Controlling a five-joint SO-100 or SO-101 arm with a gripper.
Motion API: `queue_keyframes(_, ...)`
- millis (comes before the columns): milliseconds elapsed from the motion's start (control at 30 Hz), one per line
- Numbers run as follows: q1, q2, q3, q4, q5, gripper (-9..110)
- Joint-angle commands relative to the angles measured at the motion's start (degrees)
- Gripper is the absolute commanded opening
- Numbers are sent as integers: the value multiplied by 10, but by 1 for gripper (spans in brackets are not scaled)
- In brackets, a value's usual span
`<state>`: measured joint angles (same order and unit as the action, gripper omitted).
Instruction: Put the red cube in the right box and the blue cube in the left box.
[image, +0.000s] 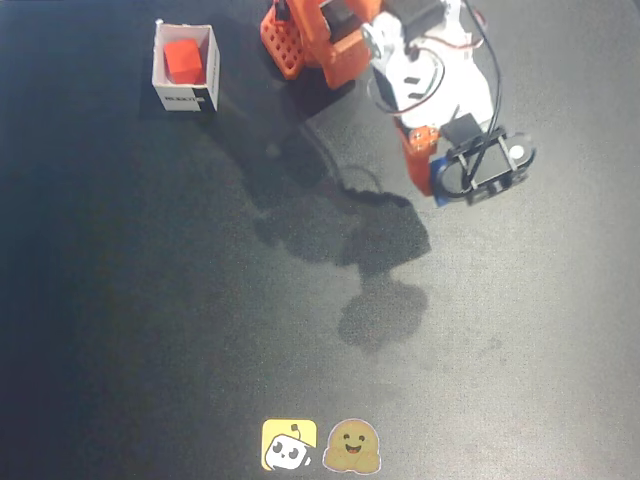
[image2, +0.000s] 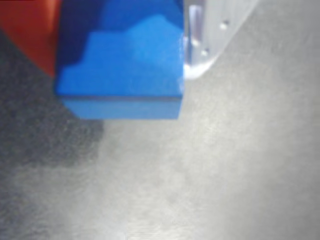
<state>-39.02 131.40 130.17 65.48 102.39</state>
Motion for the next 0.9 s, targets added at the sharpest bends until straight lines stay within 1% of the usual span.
queue_keyframes(0,-13,-15,-58,41,18,10)
queue_keyframes(167,-35,-2,-74,99,53,10)
queue_keyframes(367,-68,68,-18,115,47,10)
queue_keyframes(567,-138,102,-11,150,85,10)
queue_keyframes(867,-207,142,17,167,98,10)
